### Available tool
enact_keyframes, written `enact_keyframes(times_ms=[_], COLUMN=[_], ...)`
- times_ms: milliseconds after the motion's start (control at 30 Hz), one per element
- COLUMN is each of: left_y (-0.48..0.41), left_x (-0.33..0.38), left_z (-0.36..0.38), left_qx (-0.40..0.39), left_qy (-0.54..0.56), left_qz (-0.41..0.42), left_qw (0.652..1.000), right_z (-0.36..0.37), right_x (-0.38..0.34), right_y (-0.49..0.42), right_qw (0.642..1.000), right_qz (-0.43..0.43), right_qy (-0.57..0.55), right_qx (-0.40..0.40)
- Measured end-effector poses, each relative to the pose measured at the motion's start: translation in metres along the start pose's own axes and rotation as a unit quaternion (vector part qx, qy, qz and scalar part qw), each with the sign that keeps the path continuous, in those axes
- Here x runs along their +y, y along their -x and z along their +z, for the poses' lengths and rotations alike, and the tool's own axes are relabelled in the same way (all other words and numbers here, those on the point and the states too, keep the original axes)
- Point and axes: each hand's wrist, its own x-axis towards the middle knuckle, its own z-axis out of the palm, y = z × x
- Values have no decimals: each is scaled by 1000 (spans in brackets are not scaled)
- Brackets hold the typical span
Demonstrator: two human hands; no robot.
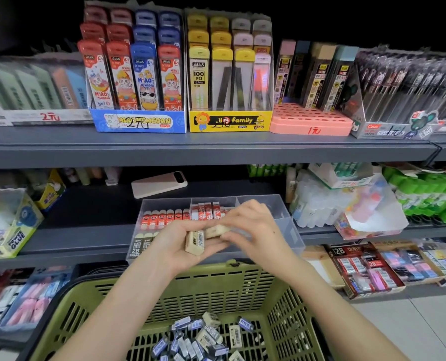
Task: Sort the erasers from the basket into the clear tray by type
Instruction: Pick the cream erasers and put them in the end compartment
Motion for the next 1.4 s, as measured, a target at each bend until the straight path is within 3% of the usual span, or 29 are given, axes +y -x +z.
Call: enact_keyframes(times_ms=[100, 167, 300, 400, 533, 733, 867, 967, 1033, 1100, 1133, 1267, 1333, 1400], left_y=[-1, -3, -2, -1, 1, -1, -2, -4, -5, -7, -9, -11, -9, -7], left_x=[2, 4, 6, 6, 8, 7, 3, 0, -2, -4, -5, -10, -15, -19], left_z=[-2, -4, -5, -6, -10, -15, -10, -9, -9, -9, -8, -2, 1, 1], left_qx=[17, 40, 56, 52, 57, 55, 42, 40, 36, 23, 13, -20, -28, -11], left_qy=[5, 16, 20, 32, 15, -27, -65, -92, -100, -94, -86, -75, -86, -192], left_qz=[6, 14, 0, 3, 11, 20, 45, 83, 104, 114, 115, 110, 114, 151], left_qw=[1000, 999, 998, 998, 998, 998, 996, 992, 989, 989, 989, 991, 989, 970], right_z=[-9, -12, 2, 19, 32, 27, 18, 9, 1, -10, -15, -16, -17, -23], right_x=[28, 53, 89, 101, 101, 103, 96, 80, 60, 32, 18, -10, -10, -3], right_y=[-2, -8, -24, -31, -35, -36, -35, -31, -26, -17, -11, 6, 7, 8], right_qw=[991, 974, 937, 931, 938, 930, 926, 939, 957, 961, 965, 996, 997, 994], right_qz=[105, 199, 301, 294, 309, 329, 322, 310, 289, 231, 193, 77, 74, 94], right_qy=[-33, 35, 172, 209, 146, 68, 93, 111, -2, -149, -172, -43, -23, -23], right_qx=[80, 108, 30, -54, -60, -150, -175, -102, -40, -31, -40, -23, 15, 57])
